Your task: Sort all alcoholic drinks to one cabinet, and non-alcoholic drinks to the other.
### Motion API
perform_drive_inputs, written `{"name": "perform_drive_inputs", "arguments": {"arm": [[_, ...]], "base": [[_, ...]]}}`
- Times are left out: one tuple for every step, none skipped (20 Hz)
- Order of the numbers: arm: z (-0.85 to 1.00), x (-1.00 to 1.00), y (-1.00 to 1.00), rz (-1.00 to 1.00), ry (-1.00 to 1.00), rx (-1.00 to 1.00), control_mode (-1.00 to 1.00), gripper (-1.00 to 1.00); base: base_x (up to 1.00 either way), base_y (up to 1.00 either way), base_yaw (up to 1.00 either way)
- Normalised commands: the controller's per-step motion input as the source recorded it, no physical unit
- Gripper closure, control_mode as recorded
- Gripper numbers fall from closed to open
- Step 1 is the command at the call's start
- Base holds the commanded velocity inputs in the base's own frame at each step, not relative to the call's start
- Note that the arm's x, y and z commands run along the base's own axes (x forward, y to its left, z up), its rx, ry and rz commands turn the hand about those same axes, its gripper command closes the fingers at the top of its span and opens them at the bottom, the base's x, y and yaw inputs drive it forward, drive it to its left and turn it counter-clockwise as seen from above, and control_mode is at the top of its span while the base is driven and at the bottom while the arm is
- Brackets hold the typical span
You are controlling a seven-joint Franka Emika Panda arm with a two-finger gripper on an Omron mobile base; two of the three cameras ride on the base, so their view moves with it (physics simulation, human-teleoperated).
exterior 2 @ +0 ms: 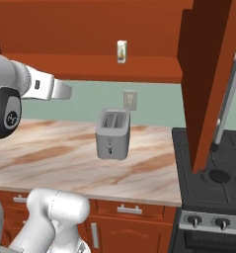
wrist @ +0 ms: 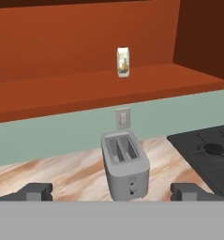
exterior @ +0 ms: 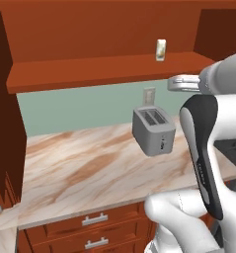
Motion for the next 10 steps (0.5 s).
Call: {"name": "perform_drive_inputs", "arguments": {"arm": [[0.00,0.00,0.00,0.00,0.00,0.00,1.00,-1.00],[0.00,0.00,0.00,0.00,0.00,0.00,1.00,-1.00],[0.00,0.00,0.00,0.00,0.00,0.00,1.00,-1.00],[0.00,0.00,0.00,0.00,0.00,0.00,1.00,-1.00],[0.00,0.00,0.00,0.00,0.00,0.00,1.00,-1.00],[0.00,0.00,0.00,0.00,0.00,0.00,1.00,-1.00],[0.00,0.00,0.00,0.00,0.00,0.00,1.00,-1.00],[0.00,0.00,0.00,0.00,0.00,0.00,1.00,-1.00],[0.00,0.00,0.00,0.00,0.00,0.00,1.00,-1.00],[0.00,0.00,0.00,0.00,0.00,0.00,1.00,-1.00]], "base": [[-0.40,-0.14,0.00],[-0.41,-0.17,0.00],[-0.44,-0.18,0.00],[-0.46,-0.20,0.00],[-0.50,-0.21,0.00],[-0.50,-0.23,0.00],[-0.51,-0.29,0.00],[-0.52,-0.29,-0.01],[-0.54,-0.30,-0.02],[-0.56,-0.32,-0.02]]}}
